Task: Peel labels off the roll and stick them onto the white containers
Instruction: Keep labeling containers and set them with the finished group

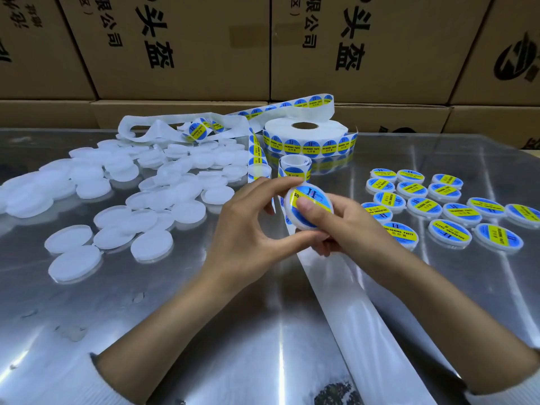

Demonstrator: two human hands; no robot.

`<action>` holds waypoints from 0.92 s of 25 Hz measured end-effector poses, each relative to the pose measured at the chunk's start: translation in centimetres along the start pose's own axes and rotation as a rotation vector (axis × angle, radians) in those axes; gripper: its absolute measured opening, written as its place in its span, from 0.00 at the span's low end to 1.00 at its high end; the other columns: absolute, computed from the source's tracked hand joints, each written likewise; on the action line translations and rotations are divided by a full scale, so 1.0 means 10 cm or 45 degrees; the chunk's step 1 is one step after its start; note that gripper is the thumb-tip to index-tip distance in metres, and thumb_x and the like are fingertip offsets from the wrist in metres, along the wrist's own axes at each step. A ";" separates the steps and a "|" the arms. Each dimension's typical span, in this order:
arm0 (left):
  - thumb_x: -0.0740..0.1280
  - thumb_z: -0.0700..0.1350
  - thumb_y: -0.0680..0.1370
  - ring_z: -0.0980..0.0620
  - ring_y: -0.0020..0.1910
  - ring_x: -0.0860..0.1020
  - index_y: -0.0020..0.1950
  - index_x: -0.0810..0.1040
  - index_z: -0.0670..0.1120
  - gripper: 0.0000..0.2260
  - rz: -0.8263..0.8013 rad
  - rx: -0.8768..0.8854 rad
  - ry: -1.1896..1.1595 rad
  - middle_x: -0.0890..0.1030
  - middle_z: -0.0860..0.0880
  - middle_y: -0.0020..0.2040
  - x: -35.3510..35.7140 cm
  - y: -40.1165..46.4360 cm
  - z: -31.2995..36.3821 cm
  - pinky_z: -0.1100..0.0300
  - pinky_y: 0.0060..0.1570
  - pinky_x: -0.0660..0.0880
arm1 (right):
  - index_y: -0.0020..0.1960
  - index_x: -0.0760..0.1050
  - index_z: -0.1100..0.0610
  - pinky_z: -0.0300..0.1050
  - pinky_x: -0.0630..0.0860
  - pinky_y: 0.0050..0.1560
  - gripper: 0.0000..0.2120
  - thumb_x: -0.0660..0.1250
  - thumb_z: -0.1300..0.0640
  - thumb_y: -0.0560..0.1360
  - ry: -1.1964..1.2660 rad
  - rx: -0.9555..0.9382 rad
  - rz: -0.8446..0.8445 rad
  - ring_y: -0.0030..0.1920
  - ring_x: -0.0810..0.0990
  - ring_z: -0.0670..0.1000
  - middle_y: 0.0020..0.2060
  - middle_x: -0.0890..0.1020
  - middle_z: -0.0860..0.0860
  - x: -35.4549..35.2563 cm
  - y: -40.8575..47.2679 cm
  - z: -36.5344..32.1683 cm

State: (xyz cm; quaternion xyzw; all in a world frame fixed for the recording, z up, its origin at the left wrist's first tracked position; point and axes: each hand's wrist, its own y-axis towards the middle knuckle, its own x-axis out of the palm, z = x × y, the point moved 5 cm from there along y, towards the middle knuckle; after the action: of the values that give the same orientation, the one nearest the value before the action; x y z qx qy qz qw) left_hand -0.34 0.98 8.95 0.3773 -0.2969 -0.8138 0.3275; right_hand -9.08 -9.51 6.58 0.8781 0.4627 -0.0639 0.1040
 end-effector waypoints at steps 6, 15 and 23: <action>0.77 0.53 0.64 0.60 0.46 0.76 0.58 0.78 0.48 0.25 0.032 -0.048 -0.097 0.81 0.57 0.49 0.05 -0.03 0.00 0.71 0.47 0.68 | 0.28 0.77 0.52 0.41 0.69 0.27 0.23 0.59 0.41 0.76 0.170 0.006 0.076 0.21 0.72 0.50 0.21 0.73 0.54 0.03 0.01 -0.02; 0.57 0.56 0.77 0.60 0.75 0.49 0.75 0.57 0.46 0.29 -0.465 0.091 0.360 0.52 0.54 0.76 0.28 -0.09 -0.03 0.62 0.74 0.48 | 0.25 0.78 0.54 0.39 0.72 0.25 0.33 0.51 0.42 0.80 0.218 0.216 0.237 0.20 0.74 0.52 0.19 0.75 0.55 0.01 0.03 0.13; 0.61 0.41 0.78 0.53 0.66 0.73 0.67 0.74 0.42 0.17 -0.288 0.136 0.165 0.76 0.48 0.66 0.24 -0.10 0.02 0.56 0.65 0.70 | 0.37 0.77 0.56 0.38 0.73 0.28 0.22 0.51 0.49 0.81 0.315 0.218 0.268 0.22 0.73 0.48 0.22 0.75 0.50 0.03 0.04 0.17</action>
State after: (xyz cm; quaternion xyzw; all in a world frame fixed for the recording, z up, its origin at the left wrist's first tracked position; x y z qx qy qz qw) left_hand -1.98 -0.18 7.38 0.4770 -0.2737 -0.8024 0.2316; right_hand -8.64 -9.87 4.94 0.9285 0.3703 0.0166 -0.0227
